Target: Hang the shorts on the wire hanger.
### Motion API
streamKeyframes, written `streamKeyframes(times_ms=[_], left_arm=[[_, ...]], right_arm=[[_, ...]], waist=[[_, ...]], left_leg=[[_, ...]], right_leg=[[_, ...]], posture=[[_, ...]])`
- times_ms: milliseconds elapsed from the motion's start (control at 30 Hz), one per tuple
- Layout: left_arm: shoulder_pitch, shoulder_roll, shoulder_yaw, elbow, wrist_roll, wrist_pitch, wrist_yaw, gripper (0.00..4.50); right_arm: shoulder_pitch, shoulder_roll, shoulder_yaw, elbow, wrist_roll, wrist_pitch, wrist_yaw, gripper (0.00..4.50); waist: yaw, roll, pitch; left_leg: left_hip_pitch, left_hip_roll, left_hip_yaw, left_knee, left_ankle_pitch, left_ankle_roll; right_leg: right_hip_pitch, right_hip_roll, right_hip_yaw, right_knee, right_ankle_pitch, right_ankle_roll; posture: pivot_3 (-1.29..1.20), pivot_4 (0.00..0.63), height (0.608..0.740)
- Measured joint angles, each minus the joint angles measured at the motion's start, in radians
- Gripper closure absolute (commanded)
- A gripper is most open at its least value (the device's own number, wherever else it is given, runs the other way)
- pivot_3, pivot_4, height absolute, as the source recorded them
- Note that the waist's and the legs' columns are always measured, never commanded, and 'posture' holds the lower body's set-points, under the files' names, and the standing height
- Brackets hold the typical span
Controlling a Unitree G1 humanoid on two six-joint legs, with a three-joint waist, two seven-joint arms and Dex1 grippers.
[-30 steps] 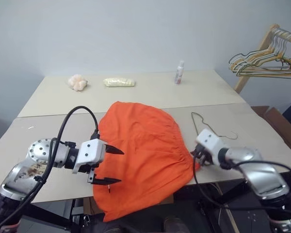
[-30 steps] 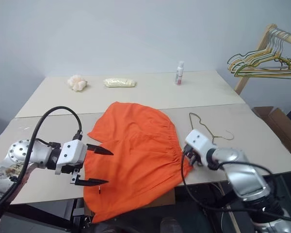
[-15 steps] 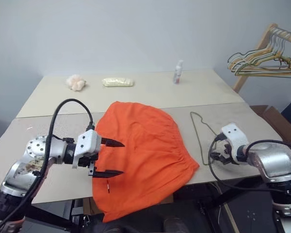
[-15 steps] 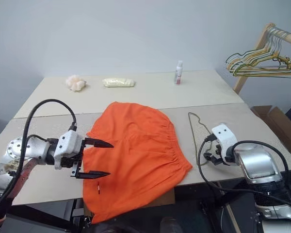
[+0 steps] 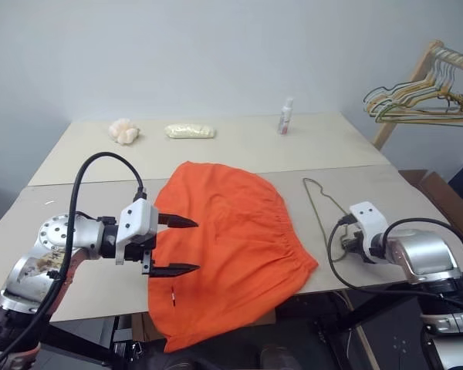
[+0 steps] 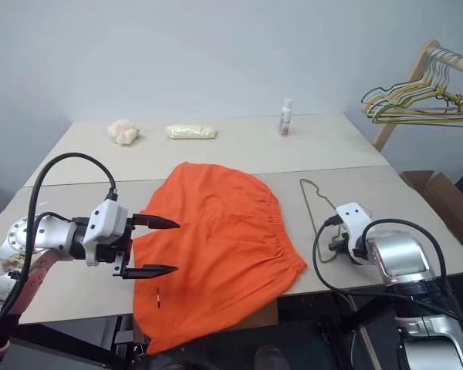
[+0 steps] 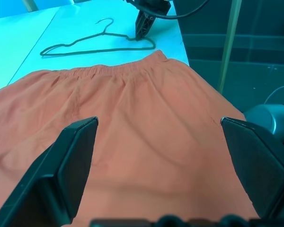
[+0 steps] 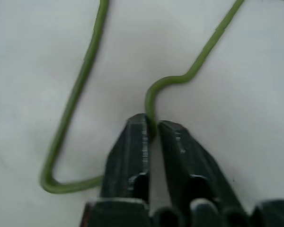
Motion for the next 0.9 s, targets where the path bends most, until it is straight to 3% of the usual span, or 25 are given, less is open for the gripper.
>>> streamKeyframes(times_ms=[233,333,467,667,800,900], left_arm=[[-0.016,-0.014,-0.002,0.002,0.001,0.0,0.0,0.0],[-0.041,-0.03,-0.006,0.01,0.003,0.0,0.001,0.0],[-0.132,-0.087,-0.011,0.058,-0.003,0.034,0.039,0.0],[-0.368,-0.182,0.006,0.22,-0.043,0.165,0.15,0.0],[-0.514,-0.214,-0.021,0.335,-0.049,0.26,0.176,0.0],[-0.574,-0.211,-0.084,0.406,-0.013,0.276,0.129,0.0]], right_arm=[[0.036,-0.059,0.026,-0.029,-0.004,-0.043,0.02,4.46],[0.09,-0.107,0.042,-0.047,-0.051,-0.179,0.015,4.46],[0.144,-0.229,0.076,-0.071,-0.206,-0.624,-0.037,4.46],[0.101,-0.417,0.17,0.031,-0.576,-1.359,-0.233,4.46],[0.018,-0.423,0.247,0.142,-0.794,-1.662,-0.404,4.46],[-0.031,-0.414,0.263,0.185,-0.87,-1.762,-0.465,4.46]], waist=[[0.006,0.001,0.0],[0.003,0.001,0.001],[-0.005,0.006,0.003],[-0.035,0.006,0.003],[-0.058,0.006,0.003],[-0.077,0.006,0.003]], left_leg=[[-0.002,-0.001,0.0,0.0,0.0,0.0],[-0.004,-0.001,0.0,0.0,0.0,0.0],[-0.003,-0.001,0.0,0.0,0.0,0.0],[-0.003,-0.001,0.0,0.001,0.0,-0.001],[-0.003,-0.001,0.0,0.001,0.001,-0.001],[-0.003,-0.001,-0.001,0.001,0.002,-0.002]], right_leg=[[-0.001,-0.001,0.0,-0.001,0.0,0.0],[-0.003,-0.001,0.0,0.0,0.0,0.0],[-0.004,-0.001,0.0,0.0,0.0,0.0],[-0.003,0.0,0.001,0.0,0.0,0.001],[-0.004,0.0,0.001,0.0,0.0,0.001],[-0.003,0.0,0.002,0.001,0.0,0.001]], posture=[[-0.2,0.0,0.74],[-0.21,0.0,0.74],[-0.23,0.0,0.74],[-0.23,0.0,0.74],[-0.25,0.0,0.74],[-0.26,0.0,0.74]])
